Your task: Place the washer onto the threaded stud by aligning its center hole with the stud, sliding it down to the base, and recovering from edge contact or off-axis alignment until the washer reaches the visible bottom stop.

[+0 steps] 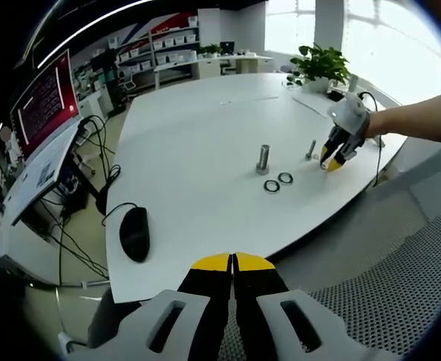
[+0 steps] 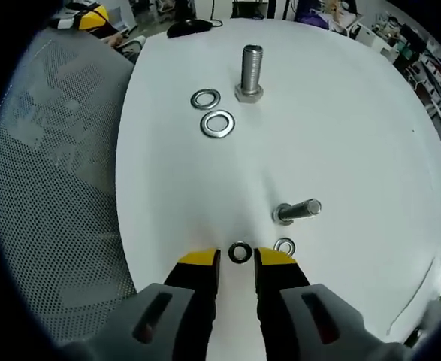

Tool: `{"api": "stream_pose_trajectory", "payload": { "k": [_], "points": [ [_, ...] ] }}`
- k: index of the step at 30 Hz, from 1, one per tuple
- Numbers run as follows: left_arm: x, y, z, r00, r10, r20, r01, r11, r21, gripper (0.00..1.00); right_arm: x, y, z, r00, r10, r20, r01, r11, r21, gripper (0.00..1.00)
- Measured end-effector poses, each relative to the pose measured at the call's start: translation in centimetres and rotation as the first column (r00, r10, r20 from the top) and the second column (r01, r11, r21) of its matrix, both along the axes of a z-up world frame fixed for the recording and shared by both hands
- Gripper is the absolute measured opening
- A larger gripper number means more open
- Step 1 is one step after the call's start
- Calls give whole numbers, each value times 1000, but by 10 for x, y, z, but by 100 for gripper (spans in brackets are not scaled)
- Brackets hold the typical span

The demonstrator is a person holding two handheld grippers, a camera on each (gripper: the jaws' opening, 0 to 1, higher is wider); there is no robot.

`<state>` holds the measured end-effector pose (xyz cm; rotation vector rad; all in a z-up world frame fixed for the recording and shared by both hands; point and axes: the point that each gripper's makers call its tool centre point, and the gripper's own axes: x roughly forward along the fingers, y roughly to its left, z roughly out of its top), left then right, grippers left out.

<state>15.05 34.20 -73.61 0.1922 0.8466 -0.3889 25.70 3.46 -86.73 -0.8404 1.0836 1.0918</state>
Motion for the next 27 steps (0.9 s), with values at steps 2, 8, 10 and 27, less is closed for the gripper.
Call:
{"api": "stream_pose_trajectory", "payload": {
  "k": [2,8,10,27],
  "points": [
    [0,0,0,1000,1,1,-1,1000,-1,0,0,-1,0,1000,7,-10,-7,1000,-7,21],
    [0,0,0,1000,2,3,-2,1000,0,0,5,-3,-1,1000,6,-14,-6,1000,-29,15],
    [0,1,0,1000,2,2,-2,1000,-1,0,4,-2,-1,1000,7,-12,-8,999,-46,14],
    [-1,1,-1,1000,2,-4,-2,1000,4,0,5,1,-5,998,40,-53,-51,976,-211,15]
  ]
}}
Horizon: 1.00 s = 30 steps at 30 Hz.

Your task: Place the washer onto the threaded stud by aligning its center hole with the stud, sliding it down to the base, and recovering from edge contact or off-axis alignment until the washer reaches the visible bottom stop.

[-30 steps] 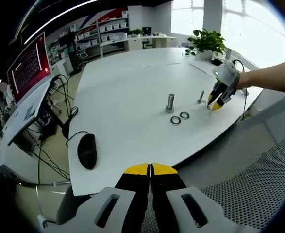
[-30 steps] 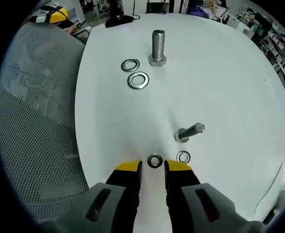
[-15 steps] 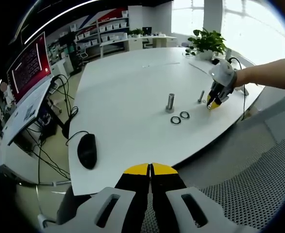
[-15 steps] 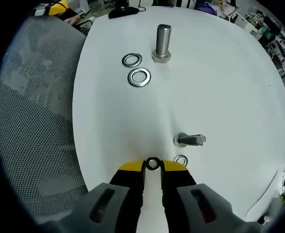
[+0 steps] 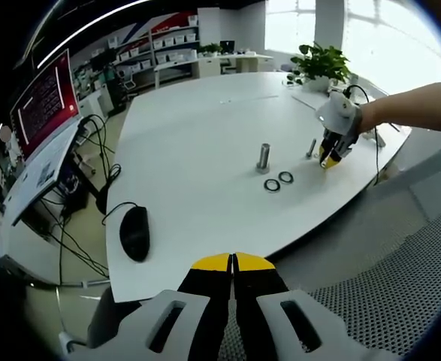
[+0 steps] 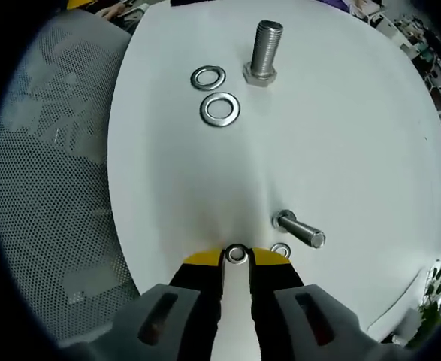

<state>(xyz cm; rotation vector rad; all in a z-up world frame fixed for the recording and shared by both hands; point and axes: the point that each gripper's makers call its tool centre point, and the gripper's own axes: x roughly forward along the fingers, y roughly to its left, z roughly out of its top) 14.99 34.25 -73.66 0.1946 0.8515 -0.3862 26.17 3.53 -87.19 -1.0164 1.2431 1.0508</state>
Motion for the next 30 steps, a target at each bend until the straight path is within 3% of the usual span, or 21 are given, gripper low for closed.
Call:
{"api": "stream_pose_trajectory", "payload": {
  "k": [7,16,23,30],
  "points": [
    [0,0,1,1000,3,5,-2,1000,-4,0,0,-1,1,999,-23,-25,22,1000,-15,14],
    [0,0,1,1000,3,8,-3,1000,-5,0,0,-2,0,999,-30,-12,30,999,-30,15],
    [0,1,2,1000,7,12,-7,1000,-6,0,0,-2,0,999,-37,-7,37,999,0,15],
    [1,1,2,1000,9,15,-9,1000,-8,0,1,-2,-1,1000,-20,-2,20,999,-31,15]
  ]
}}
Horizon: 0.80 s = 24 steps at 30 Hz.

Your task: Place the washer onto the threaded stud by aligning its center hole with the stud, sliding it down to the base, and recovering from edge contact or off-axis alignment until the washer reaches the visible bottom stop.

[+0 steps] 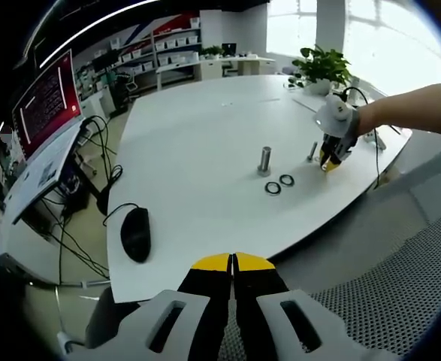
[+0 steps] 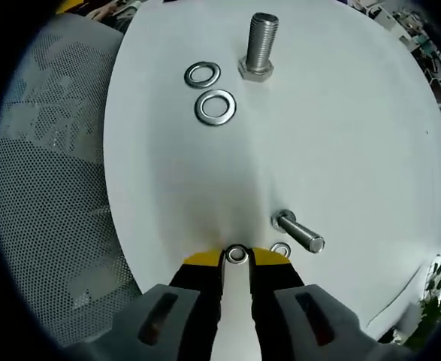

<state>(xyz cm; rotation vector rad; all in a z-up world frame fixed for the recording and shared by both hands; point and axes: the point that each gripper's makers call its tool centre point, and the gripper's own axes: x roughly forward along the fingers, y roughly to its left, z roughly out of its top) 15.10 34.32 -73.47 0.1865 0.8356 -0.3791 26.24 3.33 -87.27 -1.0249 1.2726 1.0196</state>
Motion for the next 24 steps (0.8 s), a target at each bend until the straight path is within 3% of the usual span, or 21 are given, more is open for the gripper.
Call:
{"api": "stream_pose_trajectory", "payload": {
  "k": [13,24],
  "points": [
    [0,0,0,1000,0,-2,0,1000,1,0,-1,-1,2,997,-75,-12,75,997,26,15],
    [-1,-1,-1,1000,-3,-6,3,1000,2,0,3,-2,-2,998,-59,24,59,998,9,15]
  ]
}}
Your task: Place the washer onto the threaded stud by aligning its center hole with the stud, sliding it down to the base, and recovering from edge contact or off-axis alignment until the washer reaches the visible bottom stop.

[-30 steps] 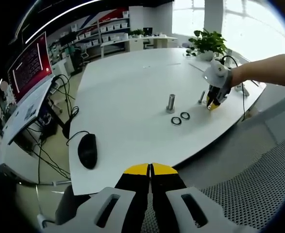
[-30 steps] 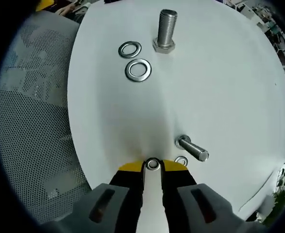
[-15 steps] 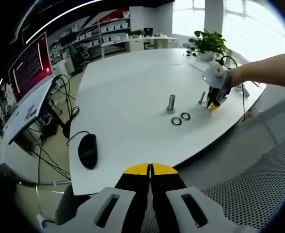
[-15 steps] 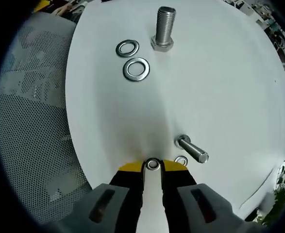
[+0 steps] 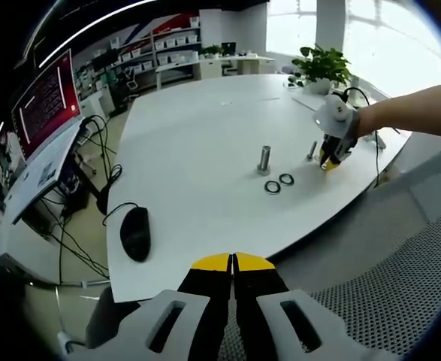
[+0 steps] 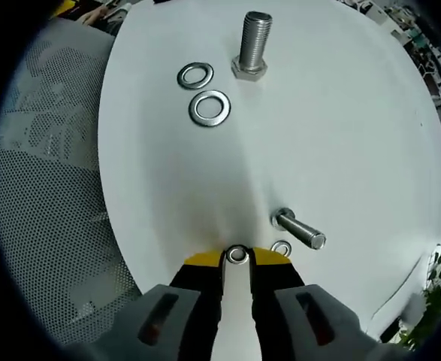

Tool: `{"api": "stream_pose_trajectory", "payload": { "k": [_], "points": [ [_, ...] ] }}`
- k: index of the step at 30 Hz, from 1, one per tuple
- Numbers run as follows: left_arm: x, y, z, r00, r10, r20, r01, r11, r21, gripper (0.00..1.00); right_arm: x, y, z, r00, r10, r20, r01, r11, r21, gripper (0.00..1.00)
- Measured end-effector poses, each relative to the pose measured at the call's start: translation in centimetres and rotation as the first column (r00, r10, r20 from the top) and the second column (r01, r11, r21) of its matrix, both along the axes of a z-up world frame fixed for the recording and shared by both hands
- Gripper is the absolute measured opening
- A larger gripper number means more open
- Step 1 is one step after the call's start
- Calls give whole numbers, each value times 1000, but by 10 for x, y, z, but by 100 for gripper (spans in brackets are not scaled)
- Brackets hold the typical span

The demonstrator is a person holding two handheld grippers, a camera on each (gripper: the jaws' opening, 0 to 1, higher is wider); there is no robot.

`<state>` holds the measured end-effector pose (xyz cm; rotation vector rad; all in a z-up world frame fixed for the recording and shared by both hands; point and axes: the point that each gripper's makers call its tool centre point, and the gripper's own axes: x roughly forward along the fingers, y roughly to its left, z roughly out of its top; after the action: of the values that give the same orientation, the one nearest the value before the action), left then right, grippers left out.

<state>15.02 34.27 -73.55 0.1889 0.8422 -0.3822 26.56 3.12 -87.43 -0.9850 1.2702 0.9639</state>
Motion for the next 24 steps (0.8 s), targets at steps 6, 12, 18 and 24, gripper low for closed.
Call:
{"api": "stream_pose_trajectory", "payload": {
  "k": [6,12,18,24],
  "points": [
    [0,0,0,1000,-1,-1,1,1000,0,0,-2,1,0,1000,25,11,-25,1000,-9,15],
    [0,0,0,1000,-2,-1,2,1000,-1,0,1,1,-1,1000,27,6,-26,1000,-10,15],
    [0,0,0,1000,-4,0,4,1000,-2,0,2,0,-2,1000,30,-5,-30,999,-19,15],
    [0,0,0,1000,-4,1,4,1000,-3,0,0,1,-1,999,39,-18,-40,999,-37,15]
  ]
}}
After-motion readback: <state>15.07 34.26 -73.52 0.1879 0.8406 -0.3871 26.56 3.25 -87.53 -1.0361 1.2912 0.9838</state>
